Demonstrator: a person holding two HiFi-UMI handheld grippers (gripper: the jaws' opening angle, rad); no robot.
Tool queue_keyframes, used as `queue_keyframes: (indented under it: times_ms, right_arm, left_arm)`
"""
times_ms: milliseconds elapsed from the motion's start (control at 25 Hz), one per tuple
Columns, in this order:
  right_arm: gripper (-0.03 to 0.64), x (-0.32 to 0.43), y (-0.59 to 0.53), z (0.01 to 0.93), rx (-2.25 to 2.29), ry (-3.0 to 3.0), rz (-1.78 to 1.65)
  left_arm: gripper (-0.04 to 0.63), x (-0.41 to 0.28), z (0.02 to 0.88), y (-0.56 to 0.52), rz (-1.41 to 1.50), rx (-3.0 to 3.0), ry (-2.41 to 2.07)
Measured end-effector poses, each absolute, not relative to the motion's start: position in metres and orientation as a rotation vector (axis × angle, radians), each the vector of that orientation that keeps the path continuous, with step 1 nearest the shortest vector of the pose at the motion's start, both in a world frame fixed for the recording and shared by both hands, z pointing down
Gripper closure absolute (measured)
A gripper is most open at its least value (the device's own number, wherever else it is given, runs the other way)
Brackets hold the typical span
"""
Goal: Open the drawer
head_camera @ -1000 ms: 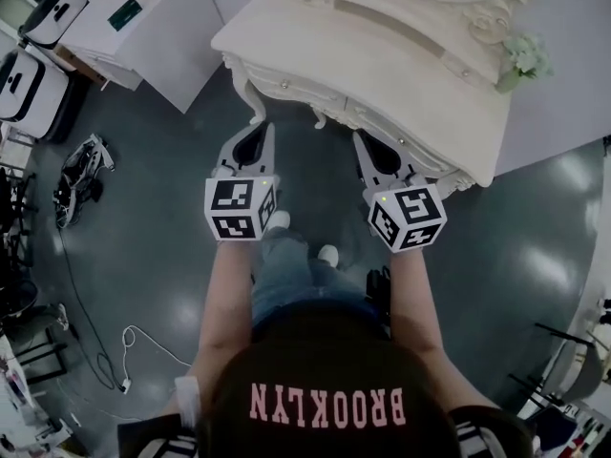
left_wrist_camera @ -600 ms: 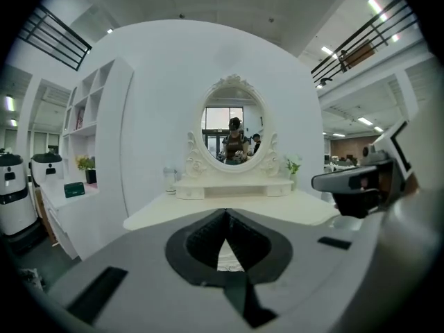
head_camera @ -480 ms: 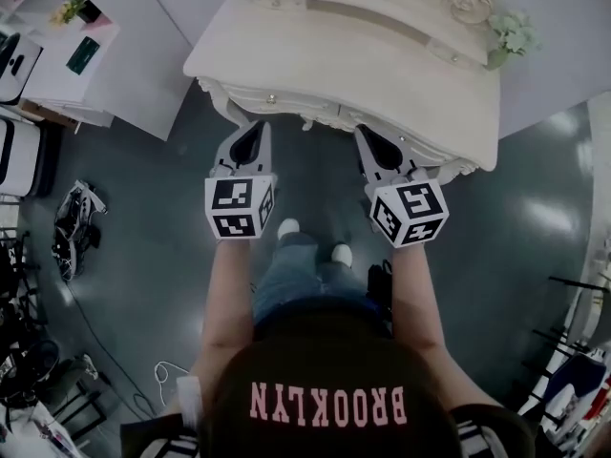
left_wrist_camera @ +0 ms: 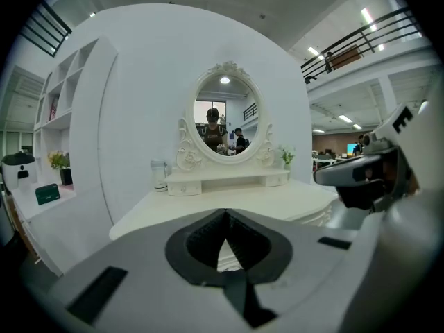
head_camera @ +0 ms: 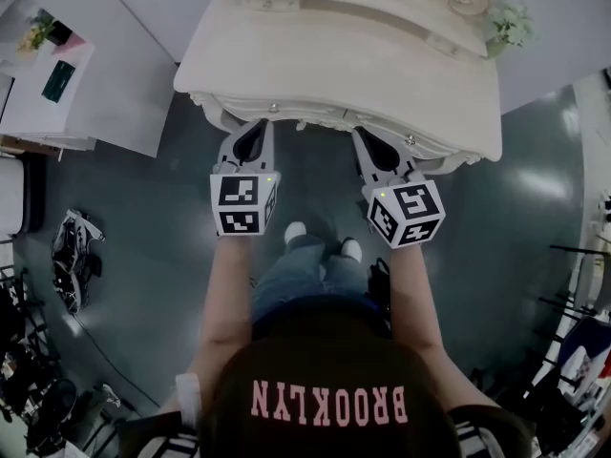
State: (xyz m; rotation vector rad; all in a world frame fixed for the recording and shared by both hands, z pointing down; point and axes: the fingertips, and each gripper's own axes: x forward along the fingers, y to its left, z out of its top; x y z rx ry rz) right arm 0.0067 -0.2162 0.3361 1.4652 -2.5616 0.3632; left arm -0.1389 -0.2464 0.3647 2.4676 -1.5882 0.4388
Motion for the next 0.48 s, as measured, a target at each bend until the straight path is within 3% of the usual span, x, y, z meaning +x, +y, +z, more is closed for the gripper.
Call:
queue_keyframes:
  times_ms: [480]
  right_arm:
    - [0.62,-0.018,-0.224,0.366,1.51,-2.465,0.412]
  left_arm:
    - [0.591,-0.158,0.413,-0.263,0.463,2.429,-1.499]
